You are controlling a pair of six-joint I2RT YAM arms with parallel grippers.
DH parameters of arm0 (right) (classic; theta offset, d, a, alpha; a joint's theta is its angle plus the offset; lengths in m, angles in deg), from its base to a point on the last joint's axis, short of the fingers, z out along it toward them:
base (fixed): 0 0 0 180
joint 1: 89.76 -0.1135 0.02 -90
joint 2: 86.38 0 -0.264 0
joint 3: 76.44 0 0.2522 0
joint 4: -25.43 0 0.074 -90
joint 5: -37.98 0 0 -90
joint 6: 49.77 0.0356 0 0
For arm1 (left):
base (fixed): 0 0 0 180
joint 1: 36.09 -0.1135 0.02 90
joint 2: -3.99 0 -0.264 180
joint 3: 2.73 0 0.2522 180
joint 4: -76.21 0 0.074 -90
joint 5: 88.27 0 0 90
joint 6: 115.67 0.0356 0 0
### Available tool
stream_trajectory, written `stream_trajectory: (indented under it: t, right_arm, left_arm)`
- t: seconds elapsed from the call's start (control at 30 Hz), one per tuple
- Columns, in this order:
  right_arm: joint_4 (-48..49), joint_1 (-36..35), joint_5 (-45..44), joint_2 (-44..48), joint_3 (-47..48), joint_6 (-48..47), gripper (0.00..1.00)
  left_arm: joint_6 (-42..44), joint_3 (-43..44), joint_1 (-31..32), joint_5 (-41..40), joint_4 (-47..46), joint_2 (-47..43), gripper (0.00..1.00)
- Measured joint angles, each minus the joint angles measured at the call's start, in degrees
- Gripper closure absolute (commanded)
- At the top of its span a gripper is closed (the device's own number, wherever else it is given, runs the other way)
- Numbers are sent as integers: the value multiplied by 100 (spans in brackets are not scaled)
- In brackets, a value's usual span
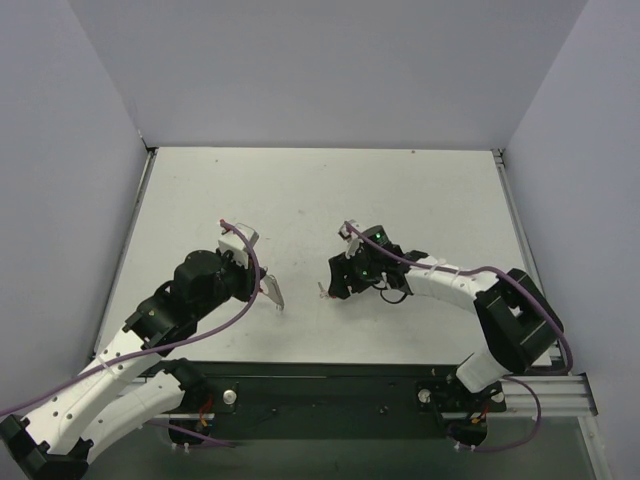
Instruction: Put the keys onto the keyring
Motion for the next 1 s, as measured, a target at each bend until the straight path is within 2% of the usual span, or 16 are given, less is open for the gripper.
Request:
stream_trajectory:
  t: [0.2, 0.4, 1.0]
  right_arm:
    - [470, 166, 758, -308, -72, -212, 50]
    - [492, 162, 1169, -647, 70, -308, 52]
    - [398, -2, 1062, -1165, 468, -407, 66]
  left_arm:
    - [2, 0, 0, 37, 0, 4, 100]
    - [2, 0, 0, 59, 0, 26, 100]
    - [2, 0, 0, 61, 0, 31, 100]
